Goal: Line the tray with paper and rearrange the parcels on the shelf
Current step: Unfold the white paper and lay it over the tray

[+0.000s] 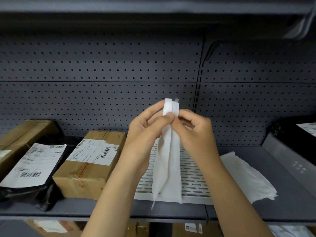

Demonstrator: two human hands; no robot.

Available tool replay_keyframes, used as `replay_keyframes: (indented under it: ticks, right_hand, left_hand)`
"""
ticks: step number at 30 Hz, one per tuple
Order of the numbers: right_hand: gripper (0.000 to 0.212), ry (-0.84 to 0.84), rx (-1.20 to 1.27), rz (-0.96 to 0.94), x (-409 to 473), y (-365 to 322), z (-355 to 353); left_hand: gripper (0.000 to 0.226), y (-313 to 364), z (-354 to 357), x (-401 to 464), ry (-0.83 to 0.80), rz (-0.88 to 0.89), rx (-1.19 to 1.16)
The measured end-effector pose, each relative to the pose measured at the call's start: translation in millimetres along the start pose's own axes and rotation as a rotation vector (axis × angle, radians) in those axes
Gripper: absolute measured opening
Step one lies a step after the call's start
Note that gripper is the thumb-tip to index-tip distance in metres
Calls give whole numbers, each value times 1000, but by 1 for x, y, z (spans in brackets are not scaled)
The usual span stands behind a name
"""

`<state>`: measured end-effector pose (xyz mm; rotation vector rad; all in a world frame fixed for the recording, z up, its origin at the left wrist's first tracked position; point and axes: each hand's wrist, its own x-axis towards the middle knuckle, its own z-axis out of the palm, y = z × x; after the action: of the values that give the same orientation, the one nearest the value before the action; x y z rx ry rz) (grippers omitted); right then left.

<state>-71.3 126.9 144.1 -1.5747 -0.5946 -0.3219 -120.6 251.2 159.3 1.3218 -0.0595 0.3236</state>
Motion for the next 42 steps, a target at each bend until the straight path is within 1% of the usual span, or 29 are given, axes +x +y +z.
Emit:
replay_keyframes:
  ticks: [2,6,8,10,11,13,16,19,21,24,27,30,33,36,39,42]
  right_hand:
    - [18,8,12,29,0,0,-2]
    - [30,-24,61,124,2,3,-6]
    - [28,-74,81,174,2,5,-7]
    - [18,-121,102,212,1,6,-7]
    - [18,-145,119,233,0,6,-7]
    - [30,-184,133,253,-2,4,-6]
    - [27,-169,126,221,-3,1,-5]
    - [23,-101,86,161,-3,1,-4]
    - [25,-82,86,165,-3,2,-6]
    - [24,-71,77,183,-3,3,-9]
    - [20,-16,62,191,-1,6,-14]
    - [18,37,87,212,1,7,-20]
    - [17,114,59,198,3,9,-28]
    - [14,186,-8,173,7,12,-40]
    - [17,226,-40,190,10,18,-53]
    - [21,268,-48,220,13,24,-65]
  left_hand:
    - [33,-2,1,-2,-19,25,3]
    - [43,-8,1,-5,-59,54,35]
    - [44,-10,0,-6,-89,66,42]
    - [45,-10,-2,-5,-116,79,53]
    - [46,-10,-3,-5,-129,82,61]
    - [48,-9,-3,-6,-135,81,65]
    - [39,-11,-1,-5,-59,68,41]
    - [29,-14,-1,-2,57,3,6]
    - [24,-16,-3,-1,112,-28,11]
    - [21,-18,-8,1,137,-51,26]
    - [21,-17,-12,2,136,-66,21]
    - [19,-18,-20,5,198,-74,35]
    - [17,-18,-30,8,279,-54,76]
    - [16,-16,-43,16,395,22,139]
    - [13,-16,-59,27,479,76,279]
    - [13,-16,-72,36,529,104,425]
